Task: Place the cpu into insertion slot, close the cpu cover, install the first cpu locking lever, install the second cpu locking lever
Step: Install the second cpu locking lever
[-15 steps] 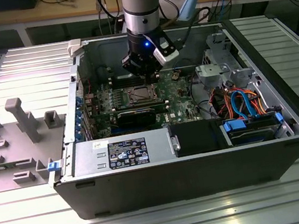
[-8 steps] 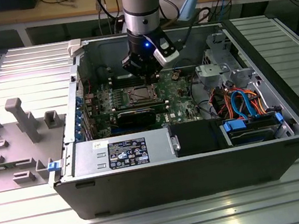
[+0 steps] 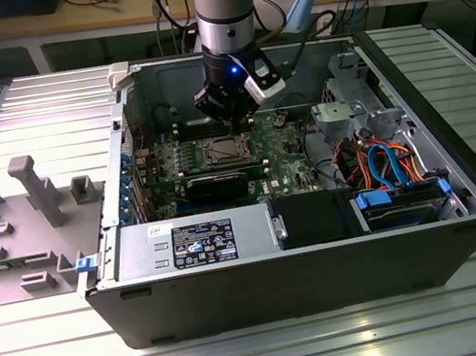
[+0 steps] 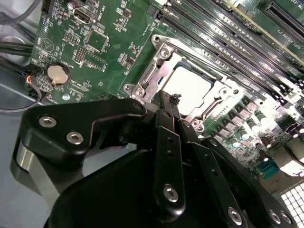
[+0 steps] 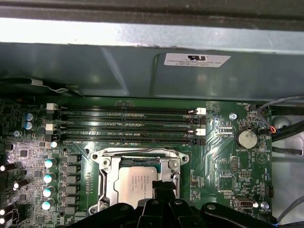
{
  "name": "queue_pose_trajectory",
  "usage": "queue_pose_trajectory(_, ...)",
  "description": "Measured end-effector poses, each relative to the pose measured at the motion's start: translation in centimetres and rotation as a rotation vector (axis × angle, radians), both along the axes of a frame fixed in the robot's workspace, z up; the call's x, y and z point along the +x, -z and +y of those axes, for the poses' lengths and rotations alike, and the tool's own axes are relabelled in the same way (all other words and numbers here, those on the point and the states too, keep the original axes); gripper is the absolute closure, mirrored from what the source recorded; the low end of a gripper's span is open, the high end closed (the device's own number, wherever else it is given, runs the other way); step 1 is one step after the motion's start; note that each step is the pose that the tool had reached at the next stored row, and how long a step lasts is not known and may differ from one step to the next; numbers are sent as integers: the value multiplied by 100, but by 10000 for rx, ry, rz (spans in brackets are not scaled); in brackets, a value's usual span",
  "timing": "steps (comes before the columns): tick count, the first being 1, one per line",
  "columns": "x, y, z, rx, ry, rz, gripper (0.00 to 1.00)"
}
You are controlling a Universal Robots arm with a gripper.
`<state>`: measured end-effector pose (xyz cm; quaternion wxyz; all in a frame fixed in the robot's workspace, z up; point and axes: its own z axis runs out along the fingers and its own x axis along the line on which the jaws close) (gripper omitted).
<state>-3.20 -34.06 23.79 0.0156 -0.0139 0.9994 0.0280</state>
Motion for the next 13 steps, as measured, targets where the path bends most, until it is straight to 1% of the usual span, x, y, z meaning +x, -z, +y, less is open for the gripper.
queue_pose_trajectory(5, 0, -7, -5, -1, -1, 1, 89)
queue_pose_trajectory(9, 0, -1, -43, 0, 0, 0, 89)
queue_pose_trajectory(13, 0, 1, -60, 1, 1, 0, 89)
